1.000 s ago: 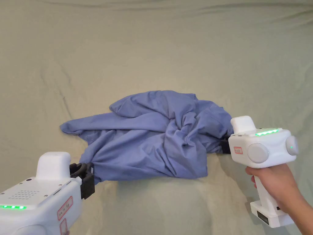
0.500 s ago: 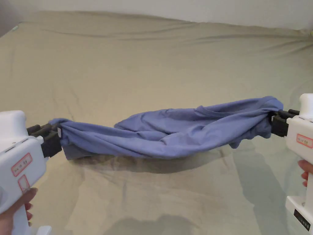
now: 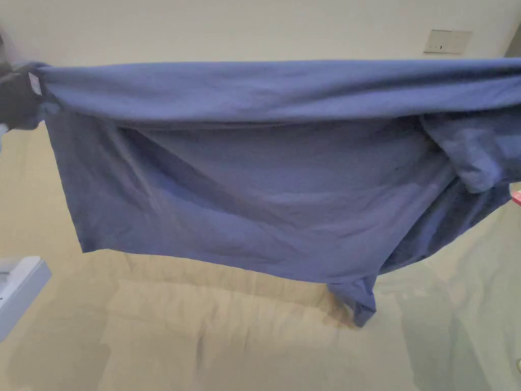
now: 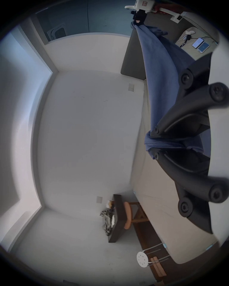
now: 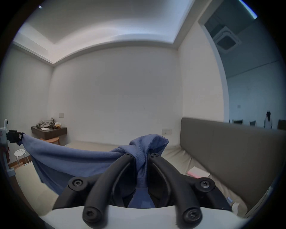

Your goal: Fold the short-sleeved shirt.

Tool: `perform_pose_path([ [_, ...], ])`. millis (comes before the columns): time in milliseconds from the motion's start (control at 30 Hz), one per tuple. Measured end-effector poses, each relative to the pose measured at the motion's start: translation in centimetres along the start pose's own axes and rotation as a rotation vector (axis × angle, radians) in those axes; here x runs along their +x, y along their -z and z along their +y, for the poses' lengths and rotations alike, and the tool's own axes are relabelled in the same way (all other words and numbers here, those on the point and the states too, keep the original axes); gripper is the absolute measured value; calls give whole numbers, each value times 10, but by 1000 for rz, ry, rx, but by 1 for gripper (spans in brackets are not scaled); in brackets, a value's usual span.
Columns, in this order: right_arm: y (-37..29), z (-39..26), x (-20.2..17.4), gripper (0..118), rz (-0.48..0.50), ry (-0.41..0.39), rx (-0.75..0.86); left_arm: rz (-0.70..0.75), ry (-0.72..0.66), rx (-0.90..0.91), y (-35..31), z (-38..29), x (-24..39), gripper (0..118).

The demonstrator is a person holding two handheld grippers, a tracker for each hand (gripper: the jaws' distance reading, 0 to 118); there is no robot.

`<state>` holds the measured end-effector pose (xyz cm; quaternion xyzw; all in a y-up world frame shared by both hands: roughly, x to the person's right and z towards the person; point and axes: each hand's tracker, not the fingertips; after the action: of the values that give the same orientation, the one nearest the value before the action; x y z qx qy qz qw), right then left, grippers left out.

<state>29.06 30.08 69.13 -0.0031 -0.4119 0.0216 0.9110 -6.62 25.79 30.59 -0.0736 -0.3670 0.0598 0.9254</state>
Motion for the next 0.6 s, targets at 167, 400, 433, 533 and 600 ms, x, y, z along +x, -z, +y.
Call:
perform_pose_path([
  [167, 1, 42, -13, 15, -41, -86, 73, -15, 36, 58, 13, 42, 7, 10],
  [400, 51, 66, 7, 15, -65, -153, 103, -44, 76, 56, 59, 79, 12, 10],
  [433, 59, 68, 6, 15, -69, -169, 105, -48, 78, 50, 69, 82, 11, 10],
  [533, 96, 66, 23, 15, -76, -194, 101, -51, 88, 29, 97, 90, 11, 10],
  [600, 119, 67, 22, 15, -79, -198, 94, -50, 98, 12, 120, 93, 12, 10],
])
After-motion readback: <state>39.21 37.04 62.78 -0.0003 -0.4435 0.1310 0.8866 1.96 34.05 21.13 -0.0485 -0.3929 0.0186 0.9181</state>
